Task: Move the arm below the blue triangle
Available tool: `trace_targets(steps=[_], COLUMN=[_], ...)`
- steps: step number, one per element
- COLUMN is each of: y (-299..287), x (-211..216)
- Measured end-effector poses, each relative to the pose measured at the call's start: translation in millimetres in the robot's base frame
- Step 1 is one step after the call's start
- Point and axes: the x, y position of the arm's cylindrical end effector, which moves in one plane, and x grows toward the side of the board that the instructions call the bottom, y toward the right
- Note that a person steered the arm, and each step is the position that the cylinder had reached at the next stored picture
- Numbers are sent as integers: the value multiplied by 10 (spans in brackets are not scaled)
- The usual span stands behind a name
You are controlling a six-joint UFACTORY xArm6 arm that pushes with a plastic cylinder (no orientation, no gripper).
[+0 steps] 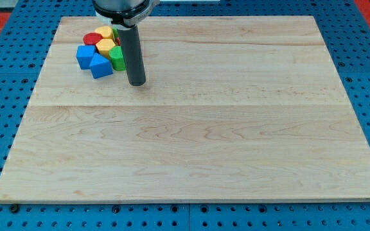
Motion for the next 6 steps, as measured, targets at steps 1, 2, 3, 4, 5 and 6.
trace_targets(steps=[1,2,3,4,5,6], y=[-13,44,61,-149,-496,-802], x=[0,2,143,156,166,170])
